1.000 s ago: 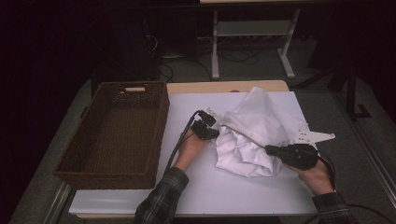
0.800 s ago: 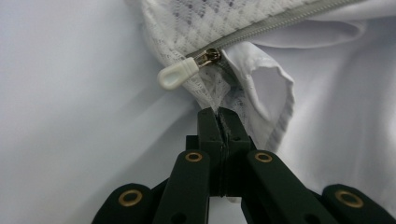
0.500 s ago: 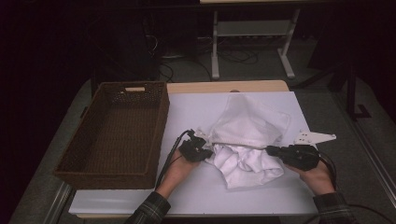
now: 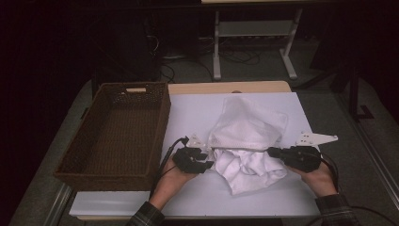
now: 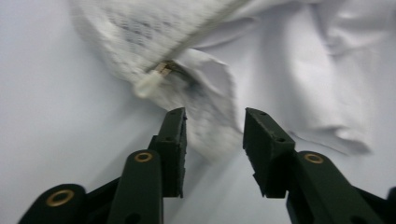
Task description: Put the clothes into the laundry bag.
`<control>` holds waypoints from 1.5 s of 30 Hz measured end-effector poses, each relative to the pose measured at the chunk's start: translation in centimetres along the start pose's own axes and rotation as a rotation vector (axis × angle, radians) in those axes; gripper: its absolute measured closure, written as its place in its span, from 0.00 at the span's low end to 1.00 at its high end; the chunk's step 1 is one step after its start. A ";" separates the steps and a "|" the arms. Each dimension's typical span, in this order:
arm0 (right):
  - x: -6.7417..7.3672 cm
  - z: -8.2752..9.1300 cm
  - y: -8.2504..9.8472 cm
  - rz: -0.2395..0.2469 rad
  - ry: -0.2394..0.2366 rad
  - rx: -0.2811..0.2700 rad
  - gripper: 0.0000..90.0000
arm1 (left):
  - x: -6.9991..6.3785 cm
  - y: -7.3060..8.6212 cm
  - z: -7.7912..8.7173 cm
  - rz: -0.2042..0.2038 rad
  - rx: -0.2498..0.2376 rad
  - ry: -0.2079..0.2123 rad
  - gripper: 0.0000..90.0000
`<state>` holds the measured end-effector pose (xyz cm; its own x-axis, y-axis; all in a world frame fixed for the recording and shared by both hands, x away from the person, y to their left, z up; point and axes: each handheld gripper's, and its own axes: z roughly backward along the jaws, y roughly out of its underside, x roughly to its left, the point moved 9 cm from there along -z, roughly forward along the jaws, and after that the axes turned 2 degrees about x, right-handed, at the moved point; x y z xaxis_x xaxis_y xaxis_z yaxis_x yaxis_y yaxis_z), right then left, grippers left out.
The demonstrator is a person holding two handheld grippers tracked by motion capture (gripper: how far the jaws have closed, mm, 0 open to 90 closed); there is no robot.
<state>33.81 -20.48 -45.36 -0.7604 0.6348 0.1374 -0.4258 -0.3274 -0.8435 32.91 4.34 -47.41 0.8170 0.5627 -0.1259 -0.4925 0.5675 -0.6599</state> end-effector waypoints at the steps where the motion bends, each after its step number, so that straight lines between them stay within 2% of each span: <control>1: 0.0 0.0 0.0 0.000 0.000 0.000 0.98 | -0.5 0.1 0.2 -0.003 -0.008 0.014 0.62; 3: 0.1 0.0 0.0 0.001 0.001 0.001 0.98 | -1.7 0.2 0.5 -0.018 -0.013 0.053 0.58; 6: 0.1 -0.1 0.0 0.001 0.001 0.002 0.98 | -3.6 0.2 -0.1 -0.063 -0.004 0.101 0.54; 10: 0.2 -0.1 0.0 0.002 0.002 0.005 0.98 | -5.3 -0.1 -1.7 -0.110 0.018 0.123 0.52; 12: 0.2 -0.1 0.0 0.003 0.003 0.005 0.98 | -5.6 -0.1 -2.6 -0.122 0.035 0.124 0.56; 17: 0.2 -0.1 -0.1 0.004 0.001 0.003 0.98 | -6.0 -0.2 -4.4 -0.158 0.071 0.109 0.73; 19: 0.2 -0.1 -0.1 0.005 0.000 0.002 0.98 | -6.1 -0.4 -4.9 -0.180 0.084 0.085 0.82; 20: 0.2 -0.1 -0.1 0.005 0.000 0.002 0.98 | -6.1 -0.5 -5.1 -0.182 0.083 0.080 0.87; 23: 0.2 -0.1 -0.1 0.006 0.001 0.002 0.98 | -6.0 -1.0 -5.3 -0.192 0.072 0.073 0.96; 29: 0.3 -0.1 -0.1 0.005 -0.002 0.001 0.98 | -5.7 -2.5 -5.3 -0.176 0.029 0.069 0.97; 36: 0.4 0.1 -0.3 0.003 -0.003 -0.006 0.98 | -5.4 -4.2 -5.2 -0.181 -0.005 0.060 0.97; 39: 0.4 0.2 -0.5 0.008 -0.002 -0.010 0.97 | -5.4 -4.5 -5.3 -0.191 -0.004 0.060 0.97; 45: 0.8 0.3 -1.5 0.031 -0.026 -0.026 0.83 | -5.6 -4.3 -5.7 -0.196 0.003 0.068 0.97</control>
<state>33.70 -19.65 -43.86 -0.7853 0.6065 0.1243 -0.3893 -0.3278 -0.8608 32.16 -4.62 -48.11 0.9155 0.3999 -0.0450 -0.3231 0.6639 -0.6744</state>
